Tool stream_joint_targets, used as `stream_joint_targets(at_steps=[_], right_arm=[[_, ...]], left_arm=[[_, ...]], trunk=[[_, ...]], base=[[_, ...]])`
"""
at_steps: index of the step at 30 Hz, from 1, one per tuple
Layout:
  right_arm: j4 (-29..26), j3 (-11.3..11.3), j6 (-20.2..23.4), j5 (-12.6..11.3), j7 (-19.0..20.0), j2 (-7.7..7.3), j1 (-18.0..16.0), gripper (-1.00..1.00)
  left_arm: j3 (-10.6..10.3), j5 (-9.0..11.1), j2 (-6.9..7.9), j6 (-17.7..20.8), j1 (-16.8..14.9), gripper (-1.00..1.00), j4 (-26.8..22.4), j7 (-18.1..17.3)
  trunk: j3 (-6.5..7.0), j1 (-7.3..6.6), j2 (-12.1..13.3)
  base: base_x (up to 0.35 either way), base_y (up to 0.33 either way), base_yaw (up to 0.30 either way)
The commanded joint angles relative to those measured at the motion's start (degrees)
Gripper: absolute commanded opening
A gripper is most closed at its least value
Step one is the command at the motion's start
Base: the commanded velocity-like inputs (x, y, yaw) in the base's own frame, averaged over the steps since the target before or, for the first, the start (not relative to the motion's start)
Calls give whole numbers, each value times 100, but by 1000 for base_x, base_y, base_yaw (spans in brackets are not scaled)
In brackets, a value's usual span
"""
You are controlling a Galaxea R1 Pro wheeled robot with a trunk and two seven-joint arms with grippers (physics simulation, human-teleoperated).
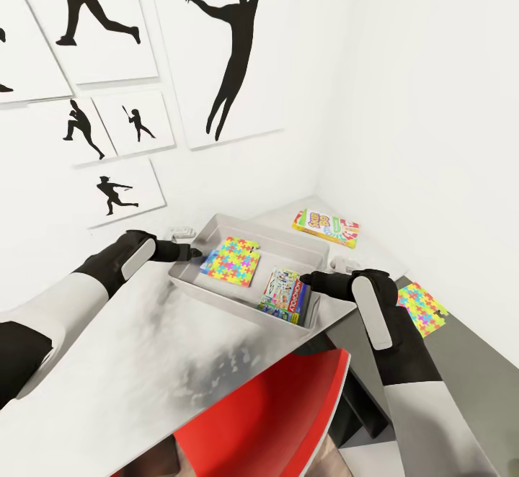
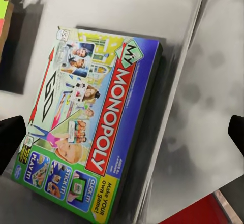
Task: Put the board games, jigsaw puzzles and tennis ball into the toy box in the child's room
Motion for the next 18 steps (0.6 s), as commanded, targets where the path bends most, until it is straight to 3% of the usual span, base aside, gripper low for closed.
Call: stream_joint_targets(at_steps=[1,18], right_arm=[[-4,2,15,-57,-58,1,-6,100],[0,1,15,-57,-49,-2,-7,100]], left_arm=[[-27,-12,6,9,-6,100,-1,-21],[-36,-9,6,9,9,100,46,-21]], trunk=[[-9,3,-10],[-9,3,-10]], base=[[0,0,0],[0,0,0]])
